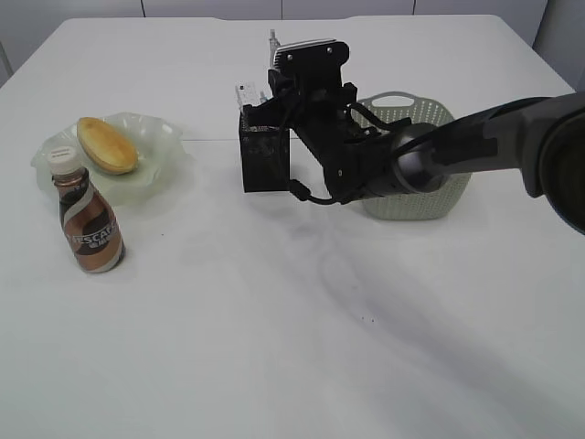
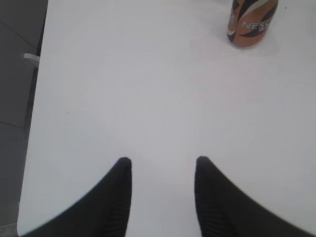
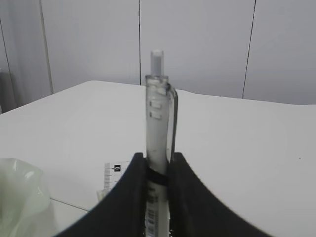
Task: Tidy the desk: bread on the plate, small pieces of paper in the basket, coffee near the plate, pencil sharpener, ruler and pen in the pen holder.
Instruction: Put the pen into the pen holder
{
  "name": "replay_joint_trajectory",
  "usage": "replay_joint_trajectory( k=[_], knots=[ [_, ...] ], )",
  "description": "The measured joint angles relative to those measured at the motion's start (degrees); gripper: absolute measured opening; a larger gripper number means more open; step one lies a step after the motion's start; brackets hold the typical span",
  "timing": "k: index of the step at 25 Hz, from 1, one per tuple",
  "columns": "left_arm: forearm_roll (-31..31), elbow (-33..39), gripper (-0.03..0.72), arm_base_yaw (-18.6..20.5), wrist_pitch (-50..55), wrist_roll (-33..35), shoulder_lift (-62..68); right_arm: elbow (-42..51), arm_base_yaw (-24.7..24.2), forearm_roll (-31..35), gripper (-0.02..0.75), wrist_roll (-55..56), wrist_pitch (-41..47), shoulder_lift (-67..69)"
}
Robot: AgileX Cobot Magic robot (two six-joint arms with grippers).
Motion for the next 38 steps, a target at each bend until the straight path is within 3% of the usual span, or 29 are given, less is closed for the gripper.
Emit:
replay_joint_trajectory(
  k=[16,19,25,31,38],
  knots=[
    [0.0,0.0,0.314,0.0,-0.6,0.0,0.0,0.0,0.0,-1.3,0.115,1.1,2.6,0.0],
    [0.0,0.0,0.314,0.0,-0.6,0.0,0.0,0.0,0.0,-1.7,0.152,1.1,3.5,0.0],
    [0.0,0.0,0.314,0.0,-0.6,0.0,0.0,0.0,0.0,-3.2,0.296,1.1,4.1,0.0],
    [0.0,0.0,0.313,0.0,-0.6,0.0,0.0,0.0,0.0,-3.4,0.322,1.1,5.0,-0.2],
    [0.0,0.0,0.313,0.0,-2.6,0.0,0.0,0.0,0.0,-2.9,0.322,1.1,17.7,-6.3]
  ],
)
